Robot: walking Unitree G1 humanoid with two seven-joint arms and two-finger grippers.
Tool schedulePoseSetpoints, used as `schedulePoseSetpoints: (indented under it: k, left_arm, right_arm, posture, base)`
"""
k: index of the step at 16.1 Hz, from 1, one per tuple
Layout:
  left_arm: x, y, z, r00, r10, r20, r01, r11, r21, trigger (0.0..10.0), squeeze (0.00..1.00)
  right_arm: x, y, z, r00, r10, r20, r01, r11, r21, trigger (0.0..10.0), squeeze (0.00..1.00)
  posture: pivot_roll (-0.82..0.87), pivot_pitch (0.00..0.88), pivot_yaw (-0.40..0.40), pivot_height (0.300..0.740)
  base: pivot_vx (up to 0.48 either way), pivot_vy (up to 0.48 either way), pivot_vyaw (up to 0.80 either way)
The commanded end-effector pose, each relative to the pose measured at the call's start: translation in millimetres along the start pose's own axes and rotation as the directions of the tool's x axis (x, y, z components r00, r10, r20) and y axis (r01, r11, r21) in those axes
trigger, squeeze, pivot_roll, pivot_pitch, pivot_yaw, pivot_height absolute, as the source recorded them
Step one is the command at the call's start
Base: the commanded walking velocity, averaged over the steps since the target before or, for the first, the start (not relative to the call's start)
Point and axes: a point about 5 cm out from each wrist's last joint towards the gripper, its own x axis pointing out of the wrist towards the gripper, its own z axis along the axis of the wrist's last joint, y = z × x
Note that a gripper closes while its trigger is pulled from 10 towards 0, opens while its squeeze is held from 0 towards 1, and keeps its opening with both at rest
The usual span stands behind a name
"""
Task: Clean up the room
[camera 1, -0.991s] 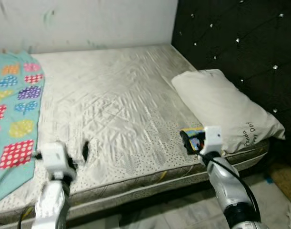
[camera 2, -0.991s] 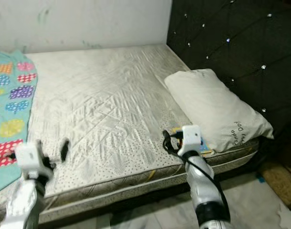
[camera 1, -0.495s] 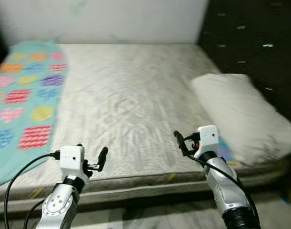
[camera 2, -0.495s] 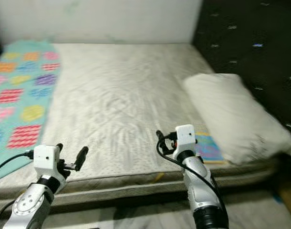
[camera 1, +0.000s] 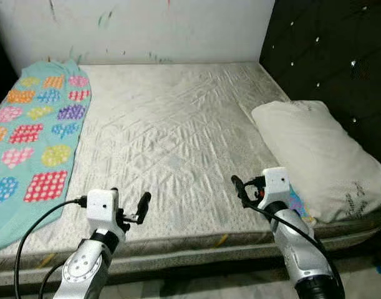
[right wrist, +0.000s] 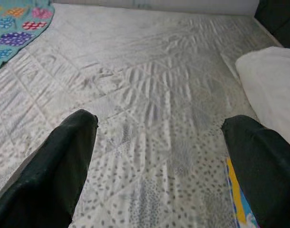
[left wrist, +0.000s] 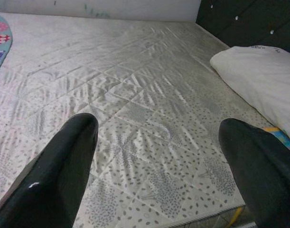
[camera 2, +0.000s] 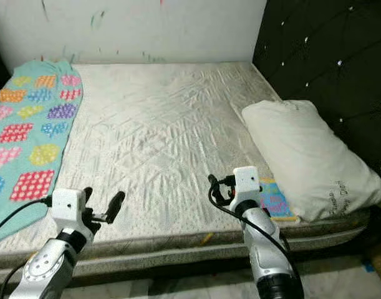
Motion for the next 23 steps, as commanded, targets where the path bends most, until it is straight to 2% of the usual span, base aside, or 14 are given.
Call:
schedulePoseSetpoints:
  k: [1,4,10,20,23]
  left_arm:
    - [-1.1,0.1,1.9,1.0,0.004,-0.002,-0.004,1.0,-0.006,10.0,0.0]
    - [-0.6,-0.3,1.8,1.0,0.002,-0.014,-0.002,1.0,-0.018,10.0,0.0]
    - [2.3,4.2,-1.2,0.998,0.035,-0.051,-0.037,0.998,-0.048,10.0,0.0]
    - [3.6,4.6,-1.7,0.997,0.047,-0.066,-0.051,0.996,-0.071,10.0,0.0]
    - [4.5,6.7,3.5,0.998,0.06,-0.018,-0.061,0.993,-0.098,10.0,0.0]
  right_arm:
    - [-0.2,0.7,2.2,1.0,0.007,0.0,-0.007,1.0,0.003,10.0,0.0]
    - [-0.5,0.3,3.3,1.0,0.004,-0.002,-0.004,1.0,0.002,10.0,0.0]
    - [-0.5,1.3,4.8,1.0,0.001,-0.004,-0.001,1.0,0.008,10.0,0.0]
    - [-0.8,2.6,5.5,1.0,0.011,-0.011,-0.011,1.0,0.0,10.0,0.0]
    - [-0.1,3.5,5.3,1.0,0.019,-0.015,-0.019,1.0,-0.003,10.0,0.0]
  posture:
    - [-0.03,0.008,-0.038,0.74]
    - [-0.03,0.011,-0.034,0.74]
    - [-0.03,0.012,-0.031,0.74]
    - [-0.04,0.012,-0.032,0.74]
    - [-0.04,0.013,-0.033,0.74]
  base:
    - [0.341,0.0,0.0]
    - [0.349,0.0,0.0]
    - [0.0,0.0,0.0]
    - [0.0,0.48,0.0]
    - [0.0,0.16,0.0]
